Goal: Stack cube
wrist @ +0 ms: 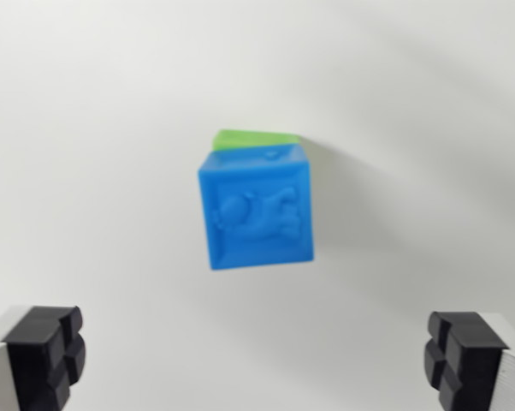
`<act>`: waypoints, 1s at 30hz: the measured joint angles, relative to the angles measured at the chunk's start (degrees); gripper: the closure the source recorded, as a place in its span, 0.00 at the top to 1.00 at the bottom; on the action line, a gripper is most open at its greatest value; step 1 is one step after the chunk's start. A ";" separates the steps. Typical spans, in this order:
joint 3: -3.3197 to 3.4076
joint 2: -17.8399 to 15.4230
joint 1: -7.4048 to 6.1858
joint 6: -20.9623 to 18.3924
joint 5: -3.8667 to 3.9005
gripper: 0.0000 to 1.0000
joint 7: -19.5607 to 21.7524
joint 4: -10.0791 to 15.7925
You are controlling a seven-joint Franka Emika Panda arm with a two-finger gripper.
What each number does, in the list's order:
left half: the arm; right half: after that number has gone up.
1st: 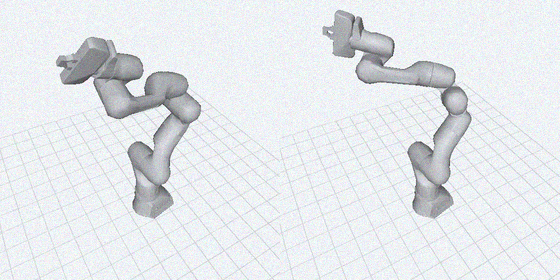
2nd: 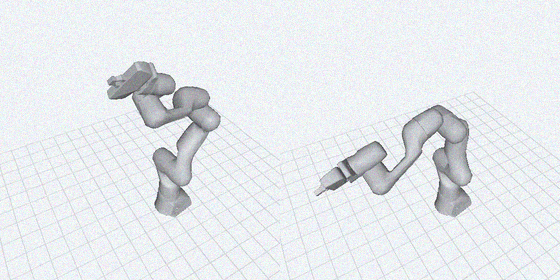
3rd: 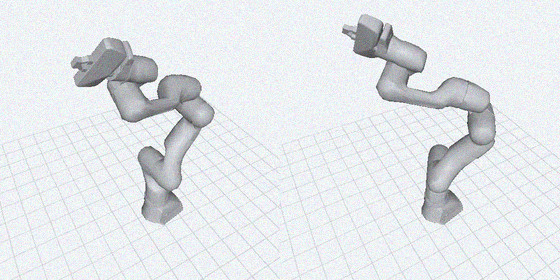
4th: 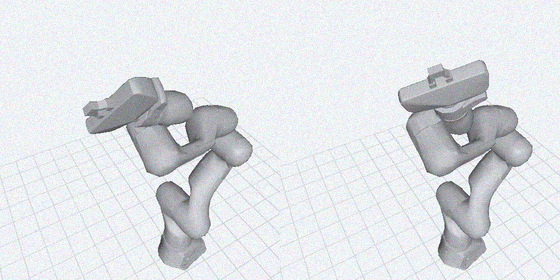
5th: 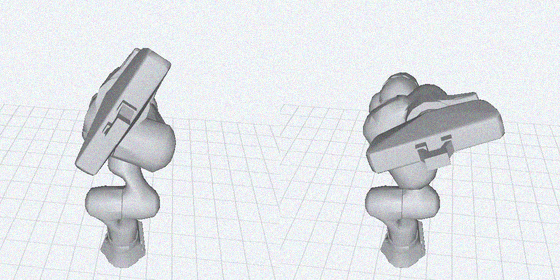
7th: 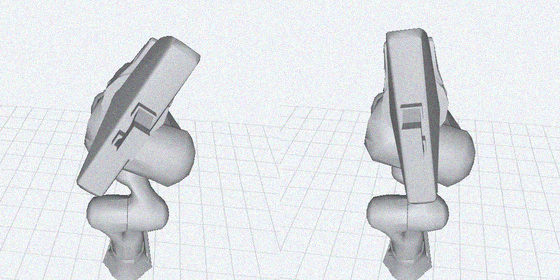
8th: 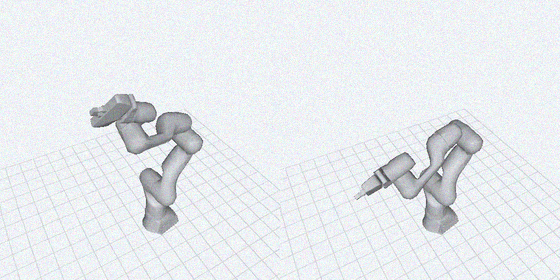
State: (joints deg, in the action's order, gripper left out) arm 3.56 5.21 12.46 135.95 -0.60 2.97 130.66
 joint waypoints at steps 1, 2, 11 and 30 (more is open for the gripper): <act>0.00 -0.45 0.00 -0.65 0.03 1.00 0.03 -0.21; 0.00 -0.92 0.00 -1.33 0.07 1.00 0.05 -0.41; 0.00 -4.31 0.00 -6.81 0.30 1.00 0.22 -2.53; 0.00 -8.82 0.00 -16.82 0.56 1.00 0.39 -8.03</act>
State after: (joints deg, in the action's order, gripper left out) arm 3.56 -3.61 12.46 119.13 -0.04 3.36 122.63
